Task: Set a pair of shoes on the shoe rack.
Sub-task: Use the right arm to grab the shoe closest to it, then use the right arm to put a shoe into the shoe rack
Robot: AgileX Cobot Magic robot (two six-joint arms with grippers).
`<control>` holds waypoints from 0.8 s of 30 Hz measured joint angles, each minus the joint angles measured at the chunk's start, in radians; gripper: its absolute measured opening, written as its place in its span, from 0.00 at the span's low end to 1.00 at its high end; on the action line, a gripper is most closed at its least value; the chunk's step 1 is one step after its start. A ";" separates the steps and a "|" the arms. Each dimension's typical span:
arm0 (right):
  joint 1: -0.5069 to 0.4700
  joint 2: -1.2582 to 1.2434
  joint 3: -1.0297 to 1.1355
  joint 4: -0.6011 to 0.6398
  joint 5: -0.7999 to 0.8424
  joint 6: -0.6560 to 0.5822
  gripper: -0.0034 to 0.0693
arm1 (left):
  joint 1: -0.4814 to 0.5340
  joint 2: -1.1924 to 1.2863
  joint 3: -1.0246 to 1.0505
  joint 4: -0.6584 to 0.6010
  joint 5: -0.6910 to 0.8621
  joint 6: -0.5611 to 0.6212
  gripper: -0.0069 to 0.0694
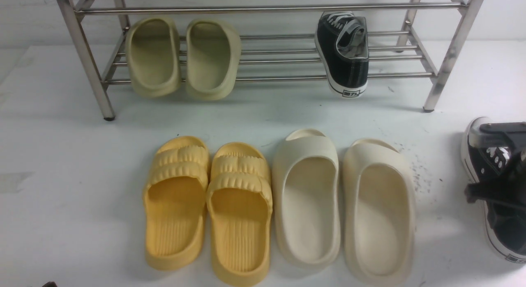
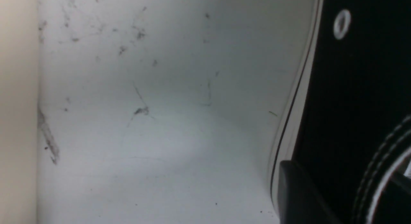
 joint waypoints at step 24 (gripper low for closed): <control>0.255 -0.283 -0.061 0.070 0.163 -0.032 0.09 | 0.000 0.000 0.000 0.000 0.000 0.000 0.40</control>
